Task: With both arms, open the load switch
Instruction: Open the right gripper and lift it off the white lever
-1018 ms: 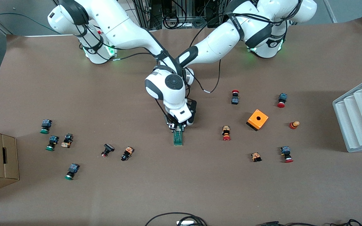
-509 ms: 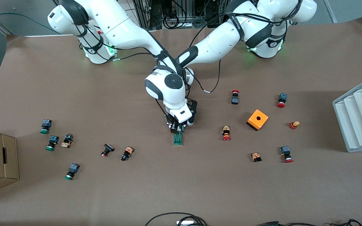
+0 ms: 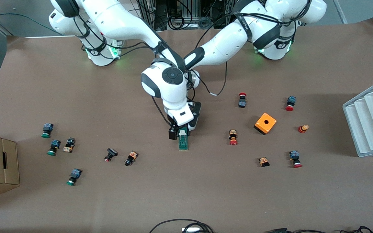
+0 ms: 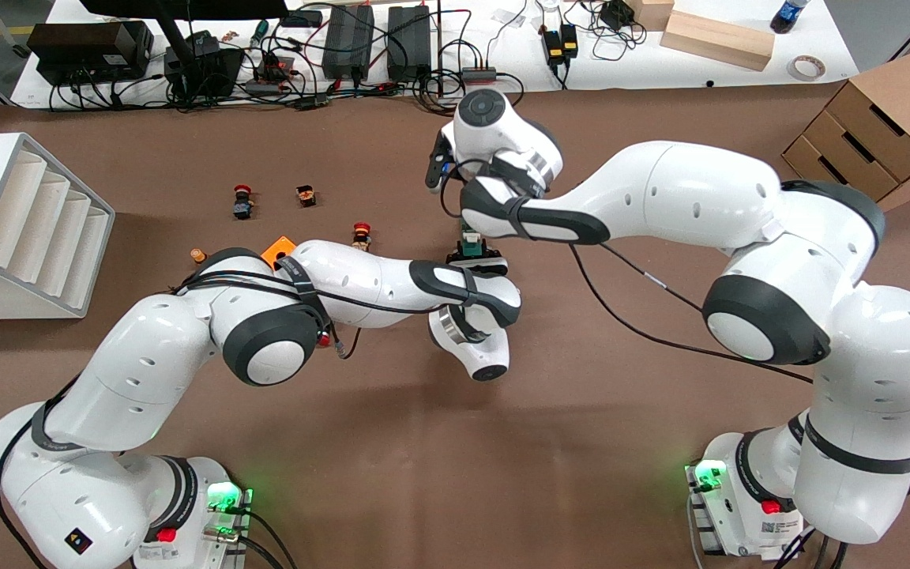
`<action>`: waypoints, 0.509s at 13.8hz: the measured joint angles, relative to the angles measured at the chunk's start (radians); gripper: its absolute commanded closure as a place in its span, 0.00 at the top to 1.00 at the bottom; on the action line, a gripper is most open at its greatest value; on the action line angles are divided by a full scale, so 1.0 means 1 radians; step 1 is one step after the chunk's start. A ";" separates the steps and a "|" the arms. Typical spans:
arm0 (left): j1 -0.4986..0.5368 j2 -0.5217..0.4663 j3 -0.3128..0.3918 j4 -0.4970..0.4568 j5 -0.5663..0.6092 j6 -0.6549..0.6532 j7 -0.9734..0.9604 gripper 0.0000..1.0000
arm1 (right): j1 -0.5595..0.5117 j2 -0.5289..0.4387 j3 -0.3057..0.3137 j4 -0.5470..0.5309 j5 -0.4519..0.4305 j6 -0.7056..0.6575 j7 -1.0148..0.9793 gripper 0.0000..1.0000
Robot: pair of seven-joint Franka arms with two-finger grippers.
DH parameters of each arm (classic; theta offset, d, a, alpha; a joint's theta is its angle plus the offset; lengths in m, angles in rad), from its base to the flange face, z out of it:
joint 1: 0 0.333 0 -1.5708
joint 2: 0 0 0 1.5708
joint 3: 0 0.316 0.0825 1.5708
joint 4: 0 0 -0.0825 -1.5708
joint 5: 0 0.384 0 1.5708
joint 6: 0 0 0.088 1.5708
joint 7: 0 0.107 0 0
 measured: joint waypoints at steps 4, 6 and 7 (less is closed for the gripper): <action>0.000 0.000 0.000 0.002 -0.001 0.003 0.000 0.62 | -0.051 -0.063 0.001 0.065 0.031 -0.143 0.016 1.00; 0.000 0.000 0.000 0.002 -0.001 0.004 0.000 0.62 | -0.082 -0.085 0.000 0.087 0.054 -0.197 0.064 1.00; 0.000 0.000 0.000 0.002 -0.001 0.004 0.000 0.62 | -0.100 -0.095 0.000 0.093 0.076 -0.214 0.085 1.00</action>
